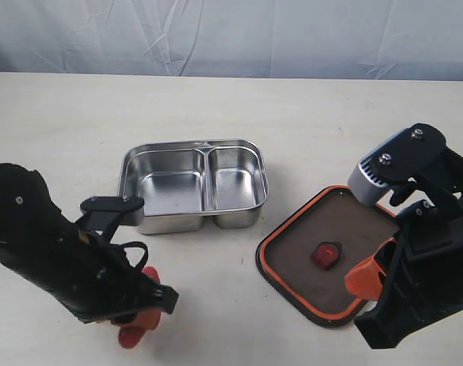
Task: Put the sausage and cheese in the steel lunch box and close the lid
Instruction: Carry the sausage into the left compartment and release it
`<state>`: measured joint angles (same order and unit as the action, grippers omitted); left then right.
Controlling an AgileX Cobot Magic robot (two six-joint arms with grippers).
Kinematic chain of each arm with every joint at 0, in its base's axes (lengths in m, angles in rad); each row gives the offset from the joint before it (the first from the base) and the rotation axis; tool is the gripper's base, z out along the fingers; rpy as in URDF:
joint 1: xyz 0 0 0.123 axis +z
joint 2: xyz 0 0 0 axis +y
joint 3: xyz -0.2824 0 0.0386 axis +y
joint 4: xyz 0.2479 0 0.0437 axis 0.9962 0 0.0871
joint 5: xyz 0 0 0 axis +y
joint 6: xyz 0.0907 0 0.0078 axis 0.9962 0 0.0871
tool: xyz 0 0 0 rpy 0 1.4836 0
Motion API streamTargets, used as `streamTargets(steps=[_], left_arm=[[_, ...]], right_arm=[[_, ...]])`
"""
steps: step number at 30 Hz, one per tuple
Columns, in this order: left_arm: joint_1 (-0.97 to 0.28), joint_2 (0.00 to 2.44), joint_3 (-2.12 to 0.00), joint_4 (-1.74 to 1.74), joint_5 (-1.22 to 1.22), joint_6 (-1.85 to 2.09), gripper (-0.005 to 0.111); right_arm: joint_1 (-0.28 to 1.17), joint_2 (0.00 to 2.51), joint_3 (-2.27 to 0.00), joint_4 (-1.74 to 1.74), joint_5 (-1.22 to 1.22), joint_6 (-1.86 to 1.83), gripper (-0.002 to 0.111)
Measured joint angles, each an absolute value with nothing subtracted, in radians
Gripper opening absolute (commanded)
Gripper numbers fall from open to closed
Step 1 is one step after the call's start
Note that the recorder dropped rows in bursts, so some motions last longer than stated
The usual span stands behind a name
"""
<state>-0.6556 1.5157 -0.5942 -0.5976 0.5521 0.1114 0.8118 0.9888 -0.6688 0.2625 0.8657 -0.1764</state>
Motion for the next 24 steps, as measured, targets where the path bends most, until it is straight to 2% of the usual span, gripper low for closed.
streamTargets(steps=[6, 13, 24], left_arm=[[-0.656, 1.414, -0.651, -0.573, 0.519, 0.114, 0.0], [-0.652, 1.398, -0.738, -0.485, 0.356, 0.099, 0.0], [-0.515, 1.575, -0.885, -0.418, 0.33, 0.067, 0.0]], right_arm=[[0.812, 0.989, -0.669, 0.26, 0.866, -0.176, 0.0], [0.812, 0.989, -0.669, 0.257, 0.866, -0.163, 0.0], [0.812, 0.989, -0.669, 0.255, 0.867, -0.14, 0.0]])
